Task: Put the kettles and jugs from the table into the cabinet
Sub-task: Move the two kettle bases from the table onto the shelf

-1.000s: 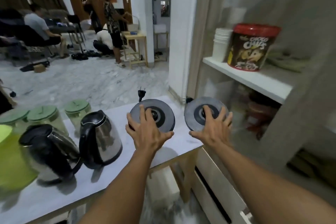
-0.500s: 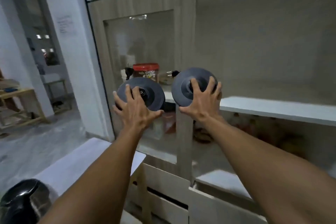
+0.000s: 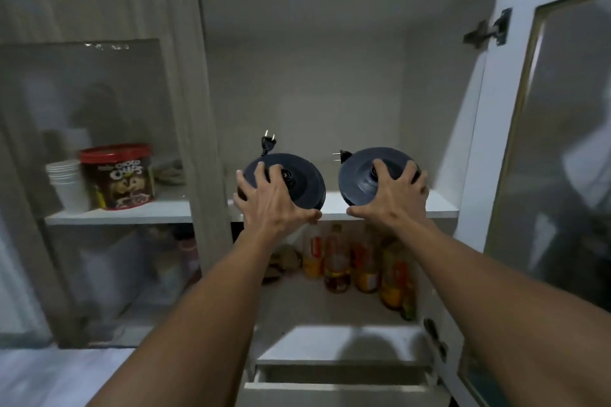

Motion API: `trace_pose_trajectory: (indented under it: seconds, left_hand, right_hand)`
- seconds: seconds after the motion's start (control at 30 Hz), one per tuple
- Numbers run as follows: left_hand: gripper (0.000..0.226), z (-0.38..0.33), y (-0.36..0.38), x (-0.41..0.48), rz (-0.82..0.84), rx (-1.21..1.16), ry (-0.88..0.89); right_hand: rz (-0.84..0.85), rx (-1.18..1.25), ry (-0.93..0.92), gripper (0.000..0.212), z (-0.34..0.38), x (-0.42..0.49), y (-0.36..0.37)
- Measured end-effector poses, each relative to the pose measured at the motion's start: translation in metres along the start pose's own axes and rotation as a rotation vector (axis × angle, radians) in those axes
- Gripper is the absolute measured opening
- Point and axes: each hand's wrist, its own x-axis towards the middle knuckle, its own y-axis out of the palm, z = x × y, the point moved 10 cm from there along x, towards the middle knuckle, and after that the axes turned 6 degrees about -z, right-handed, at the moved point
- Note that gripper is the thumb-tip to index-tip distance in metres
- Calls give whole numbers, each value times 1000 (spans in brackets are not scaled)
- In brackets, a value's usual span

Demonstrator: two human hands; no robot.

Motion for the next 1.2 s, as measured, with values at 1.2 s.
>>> trace_pose_trajectory:
  seconds: [1.2]
  left_hand:
    - [96,-28,239,205,58,49,-119]
  right_hand:
    - [160,24,-25,93,-57,257,200]
